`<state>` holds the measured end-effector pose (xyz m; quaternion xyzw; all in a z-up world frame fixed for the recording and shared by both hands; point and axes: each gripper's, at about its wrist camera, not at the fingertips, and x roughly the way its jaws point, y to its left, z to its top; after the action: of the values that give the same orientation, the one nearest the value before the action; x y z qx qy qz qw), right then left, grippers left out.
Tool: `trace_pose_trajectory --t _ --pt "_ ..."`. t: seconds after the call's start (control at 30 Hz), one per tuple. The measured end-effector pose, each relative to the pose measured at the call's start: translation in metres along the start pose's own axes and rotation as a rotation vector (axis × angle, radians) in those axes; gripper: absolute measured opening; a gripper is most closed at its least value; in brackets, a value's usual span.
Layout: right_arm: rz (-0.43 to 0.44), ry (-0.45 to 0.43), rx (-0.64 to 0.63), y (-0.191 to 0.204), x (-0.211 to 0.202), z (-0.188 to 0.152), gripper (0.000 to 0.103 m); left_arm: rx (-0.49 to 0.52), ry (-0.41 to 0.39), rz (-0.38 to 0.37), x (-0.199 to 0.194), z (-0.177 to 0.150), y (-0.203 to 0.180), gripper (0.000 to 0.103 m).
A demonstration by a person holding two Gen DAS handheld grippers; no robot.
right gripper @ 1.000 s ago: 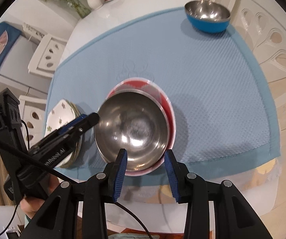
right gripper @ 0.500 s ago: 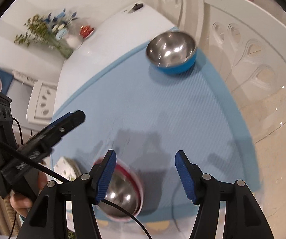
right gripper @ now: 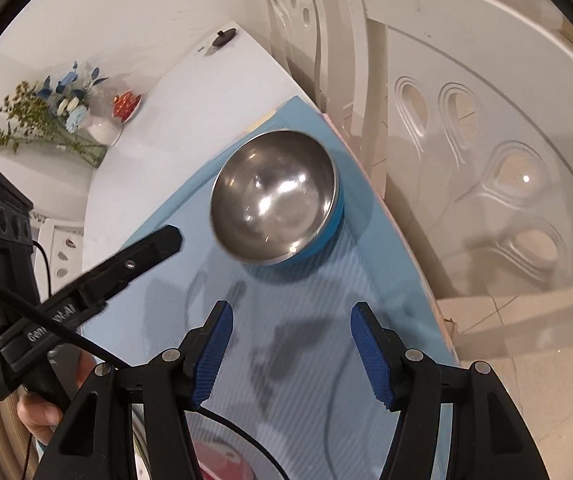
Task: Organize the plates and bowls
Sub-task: 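Move the right gripper to the blue steel bowl and grasp its rim, then lift the blue steel bowl with the right gripper toward the nested bowls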
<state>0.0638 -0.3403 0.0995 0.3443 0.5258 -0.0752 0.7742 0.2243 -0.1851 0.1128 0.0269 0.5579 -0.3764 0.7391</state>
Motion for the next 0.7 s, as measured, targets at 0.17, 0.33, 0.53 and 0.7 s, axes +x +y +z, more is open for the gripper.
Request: trace_pose_trajectory --t 0.17,0.33,0.53,0.7 --pt "0.016 0.005 0.021 -0.010 0.018 0.022 0.059 0.003 0.024 0.013 0.023 0.010 0.007 0.061" --pt "0.011 0.010 0.026 -0.016 0.035 0.036 0.059 -0.012 0.043 0.006 0.039 0.017 0.017 0.059" --pt "0.009 0.012 0.041 -0.026 0.050 0.046 0.055 -0.024 0.067 -0.005 0.055 0.021 0.024 0.048" --pt "0.015 0.016 0.027 -0.027 0.058 0.045 0.046 -0.029 0.081 -0.016 0.066 0.021 0.025 0.042"
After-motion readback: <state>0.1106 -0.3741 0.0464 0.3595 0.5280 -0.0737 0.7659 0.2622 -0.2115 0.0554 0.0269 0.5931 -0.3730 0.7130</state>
